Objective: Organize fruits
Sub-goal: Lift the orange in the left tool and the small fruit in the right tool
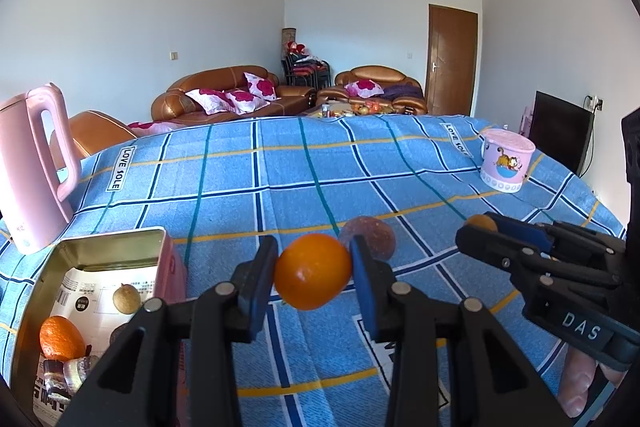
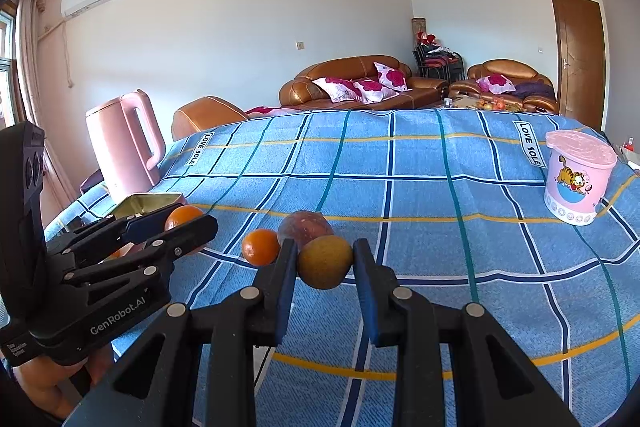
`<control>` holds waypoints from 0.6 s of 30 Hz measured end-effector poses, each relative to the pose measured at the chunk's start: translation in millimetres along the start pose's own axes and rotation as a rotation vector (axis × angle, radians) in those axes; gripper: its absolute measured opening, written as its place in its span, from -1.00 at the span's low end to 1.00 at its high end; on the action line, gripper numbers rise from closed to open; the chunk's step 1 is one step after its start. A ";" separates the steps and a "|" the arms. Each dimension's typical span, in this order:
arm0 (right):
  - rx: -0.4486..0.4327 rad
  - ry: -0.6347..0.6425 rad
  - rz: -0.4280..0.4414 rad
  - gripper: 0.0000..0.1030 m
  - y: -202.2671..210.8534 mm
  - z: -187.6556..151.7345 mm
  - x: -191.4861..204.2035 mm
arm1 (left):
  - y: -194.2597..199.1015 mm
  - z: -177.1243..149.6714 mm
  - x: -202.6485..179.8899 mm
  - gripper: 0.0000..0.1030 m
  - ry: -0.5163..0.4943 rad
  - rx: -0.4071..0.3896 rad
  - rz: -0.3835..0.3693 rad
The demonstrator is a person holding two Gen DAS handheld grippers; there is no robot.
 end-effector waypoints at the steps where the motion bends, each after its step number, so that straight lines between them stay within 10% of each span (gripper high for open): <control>1: -0.002 0.001 0.000 -0.41 0.3 0.3 -0.1 | 0.7 0.3 0.0 -0.25 -0.001 -0.004 0.001; 18: -0.059 0.027 -0.007 -0.41 10.7 6.6 2.6 | 11.3 6.1 0.4 -0.25 -0.007 -0.061 0.016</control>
Point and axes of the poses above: each gripper's, at about its wrist camera, not at the fingertips, and y roughly against the way its jaws point, x to its left, z to its top, the point moved 9 cm from there along -y, roughly the way its jaws point, and after that the axes turned 9 degrees about -x, right-handed, at the moved point
